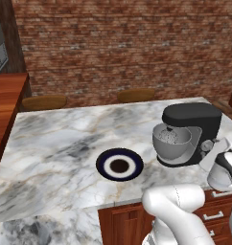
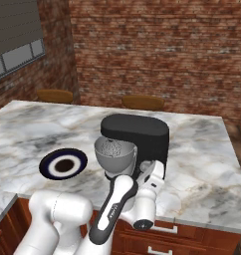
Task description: Add butter and sugar cubes to the stand mixer bowl and then turn on the stand mixer to begin making frosting.
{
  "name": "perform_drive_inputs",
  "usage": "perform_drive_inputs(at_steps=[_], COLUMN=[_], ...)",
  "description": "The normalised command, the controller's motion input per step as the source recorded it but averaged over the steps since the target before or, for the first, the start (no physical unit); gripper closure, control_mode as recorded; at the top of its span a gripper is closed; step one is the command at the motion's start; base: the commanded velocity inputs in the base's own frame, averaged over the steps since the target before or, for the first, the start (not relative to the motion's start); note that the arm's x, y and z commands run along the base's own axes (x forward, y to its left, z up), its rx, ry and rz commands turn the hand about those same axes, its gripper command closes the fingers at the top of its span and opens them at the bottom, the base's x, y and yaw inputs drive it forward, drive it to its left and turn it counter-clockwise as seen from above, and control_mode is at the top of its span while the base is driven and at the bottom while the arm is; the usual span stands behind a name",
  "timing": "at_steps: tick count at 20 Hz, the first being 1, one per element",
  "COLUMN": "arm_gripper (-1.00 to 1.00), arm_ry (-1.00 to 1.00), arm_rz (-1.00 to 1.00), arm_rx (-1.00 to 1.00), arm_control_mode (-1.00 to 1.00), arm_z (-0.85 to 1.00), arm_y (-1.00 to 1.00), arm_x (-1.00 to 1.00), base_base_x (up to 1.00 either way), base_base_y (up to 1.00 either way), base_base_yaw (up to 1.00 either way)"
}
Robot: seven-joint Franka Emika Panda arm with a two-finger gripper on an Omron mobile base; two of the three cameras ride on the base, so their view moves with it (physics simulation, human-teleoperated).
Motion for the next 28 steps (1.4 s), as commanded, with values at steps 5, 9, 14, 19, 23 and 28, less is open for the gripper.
perform_drive_inputs(at_steps=[5, 9, 14, 19, 23, 28], arm_gripper=[1.00, 1.00, 1.00, 1.00, 1.00, 1.00], arm_ry=[0.00, 0.00, 0.00, 0.00, 0.02, 0.01], arm_rz=[0.00, 0.00, 0.00, 0.00, 0.00, 0.00], arm_rx=[0.00, 0.00, 0.00, 0.05, 0.20, 0.33], arm_control_mode=[-1.00, -1.00, -1.00, -1.00, -1.00, -1.00], arm_z=[0.00, 0.00, -0.05, -0.12, -0.05, -0.01], arm_y=[0.17, 0.10, 0.02, -0.03, -0.06, -0.13], arm_x=[0.14, 0.10, 0.01, 0.00, 0.00, 0.00], base_base_x=[0.00, 0.00, 0.00, 0.00, 0.00, 0.00], base_base_y=[0.00, 0.00, 0.00, 0.00, 0.00, 0.00], base_base_yaw=[0.00, 0.00, 0.00, 0.00, 0.00, 0.00])
